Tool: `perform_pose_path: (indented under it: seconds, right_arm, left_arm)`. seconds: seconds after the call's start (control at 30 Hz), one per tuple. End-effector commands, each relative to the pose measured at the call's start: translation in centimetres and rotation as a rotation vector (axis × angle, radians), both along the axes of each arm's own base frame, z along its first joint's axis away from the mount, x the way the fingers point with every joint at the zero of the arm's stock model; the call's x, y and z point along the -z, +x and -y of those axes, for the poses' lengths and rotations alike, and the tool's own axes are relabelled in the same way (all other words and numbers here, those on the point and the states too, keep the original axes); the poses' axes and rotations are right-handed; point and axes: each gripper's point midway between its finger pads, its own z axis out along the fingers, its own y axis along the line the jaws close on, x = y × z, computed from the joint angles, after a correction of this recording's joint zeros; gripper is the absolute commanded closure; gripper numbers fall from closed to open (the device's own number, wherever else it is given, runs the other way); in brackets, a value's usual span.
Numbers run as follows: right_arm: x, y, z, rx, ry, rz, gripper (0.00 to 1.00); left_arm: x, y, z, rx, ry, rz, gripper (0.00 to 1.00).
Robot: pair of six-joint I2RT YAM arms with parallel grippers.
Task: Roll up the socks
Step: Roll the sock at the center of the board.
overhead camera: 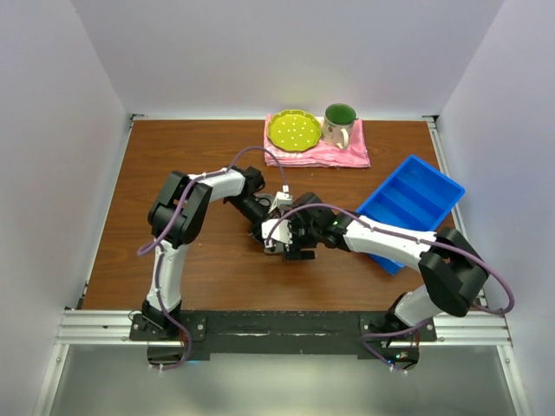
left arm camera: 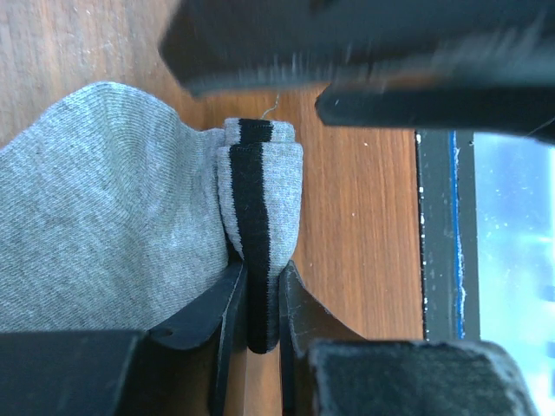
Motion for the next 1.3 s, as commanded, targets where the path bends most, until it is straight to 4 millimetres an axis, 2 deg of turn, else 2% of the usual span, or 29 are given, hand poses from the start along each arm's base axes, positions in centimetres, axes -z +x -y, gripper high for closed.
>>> perform_pose_path:
  seconds: [0.0, 0.27, 0.57, 0.93, 1.27]
  right_arm:
    - [-0.6, 0.8, -1.6, -0.015, 0.021, 0.045, 0.16]
    - [1.3, -0.1, -2.6, -0.051, -0.014, -0.001, 0.25]
    - [1.5, -0.7, -3.7, -0.082, -0.008, -0.01, 0.34]
    - [2.7, -1.1, -4.1, -0.092, -0.023, -0.03, 0.45]
    - [3.4, -2.0, -4.4, -0.109, -0.022, -0.068, 0.69]
  left_arm:
    - [5.3, -0.4, -3.4, 0.05, 0.211, 0.026, 1.0]
    - [5.4, -0.4, -3.3, 0.044, 0.208, 0.013, 1.0]
    - [5.4, -0.4, -3.4, 0.043, 0.21, 0.015, 1.0]
    - [5.6, -0.3, -3.4, 0.042, 0.214, 0.018, 1.0]
    - [5.7, -0.3, -3.7, 0.043, 0.225, 0.024, 0.98]
